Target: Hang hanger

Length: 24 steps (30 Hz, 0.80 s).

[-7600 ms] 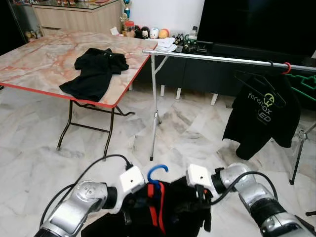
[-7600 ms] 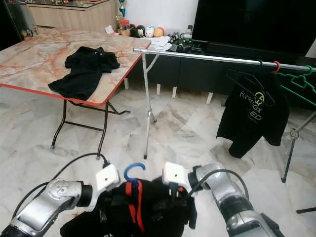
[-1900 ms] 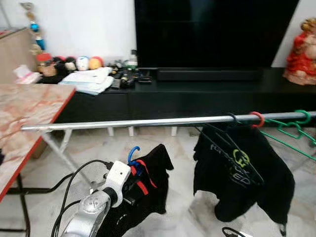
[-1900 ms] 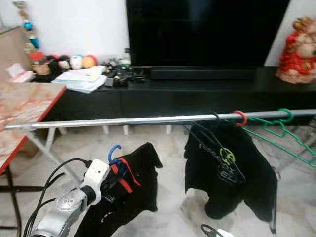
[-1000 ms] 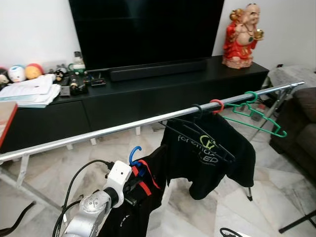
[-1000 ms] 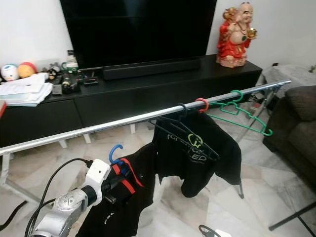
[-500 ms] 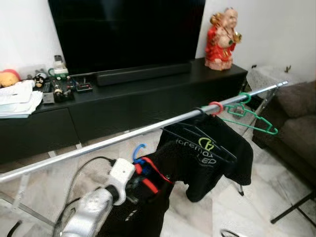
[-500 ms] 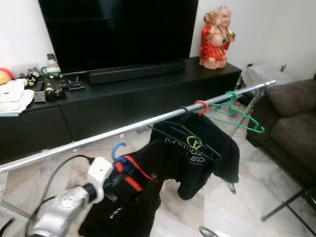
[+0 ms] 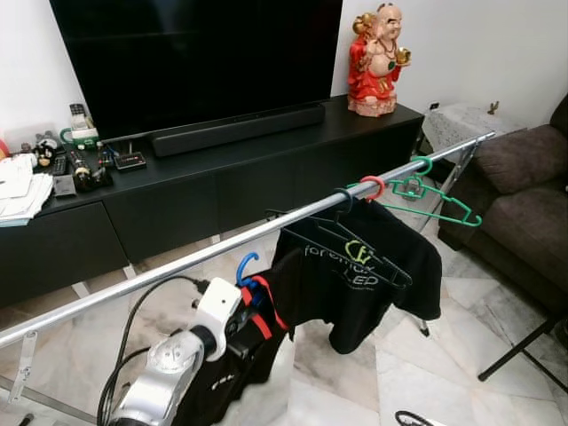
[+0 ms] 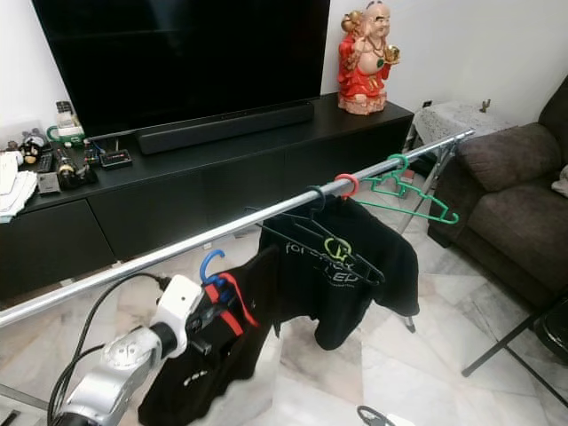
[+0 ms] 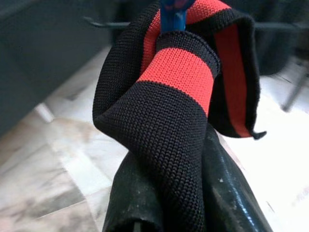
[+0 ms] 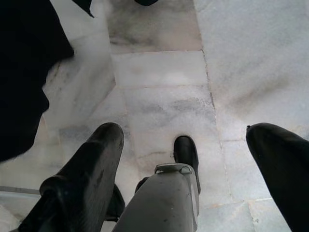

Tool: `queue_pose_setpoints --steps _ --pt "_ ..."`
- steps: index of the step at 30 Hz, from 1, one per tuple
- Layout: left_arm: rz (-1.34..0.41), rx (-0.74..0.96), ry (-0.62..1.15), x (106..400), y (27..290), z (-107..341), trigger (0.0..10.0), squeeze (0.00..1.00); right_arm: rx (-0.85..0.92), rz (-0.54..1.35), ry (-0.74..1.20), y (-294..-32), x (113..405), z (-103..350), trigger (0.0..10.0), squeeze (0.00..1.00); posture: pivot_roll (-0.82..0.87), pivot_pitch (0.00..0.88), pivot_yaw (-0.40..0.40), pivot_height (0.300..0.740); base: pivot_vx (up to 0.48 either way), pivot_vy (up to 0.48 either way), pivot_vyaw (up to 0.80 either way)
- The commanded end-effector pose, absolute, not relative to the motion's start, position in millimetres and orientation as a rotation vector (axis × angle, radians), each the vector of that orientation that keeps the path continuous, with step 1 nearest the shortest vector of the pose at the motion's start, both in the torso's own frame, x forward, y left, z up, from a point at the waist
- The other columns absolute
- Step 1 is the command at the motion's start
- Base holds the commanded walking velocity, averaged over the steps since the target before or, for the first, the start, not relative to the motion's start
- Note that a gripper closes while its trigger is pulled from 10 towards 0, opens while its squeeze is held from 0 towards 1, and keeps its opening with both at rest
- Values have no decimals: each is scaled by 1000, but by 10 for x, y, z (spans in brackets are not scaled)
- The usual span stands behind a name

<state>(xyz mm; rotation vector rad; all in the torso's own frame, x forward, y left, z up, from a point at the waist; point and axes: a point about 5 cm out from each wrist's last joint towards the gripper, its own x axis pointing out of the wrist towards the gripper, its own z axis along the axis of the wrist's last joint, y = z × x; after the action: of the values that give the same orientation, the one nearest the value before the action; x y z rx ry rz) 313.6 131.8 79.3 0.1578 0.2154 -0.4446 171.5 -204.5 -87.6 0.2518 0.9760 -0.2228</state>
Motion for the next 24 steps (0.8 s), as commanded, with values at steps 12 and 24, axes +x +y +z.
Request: queue_pose_setpoints --steps 12,24 --pt "-188 84 250 3337 1497 897 10000 0 245 -219 982 -2044 1709 -880 10000 0 31 13 28 740 0 0 0" --pt "-55 11 312 3337 1581 876 10000 0 227 -189 993 -2035 1715 -879 10000 0 29 13 26 740 0 0 0"
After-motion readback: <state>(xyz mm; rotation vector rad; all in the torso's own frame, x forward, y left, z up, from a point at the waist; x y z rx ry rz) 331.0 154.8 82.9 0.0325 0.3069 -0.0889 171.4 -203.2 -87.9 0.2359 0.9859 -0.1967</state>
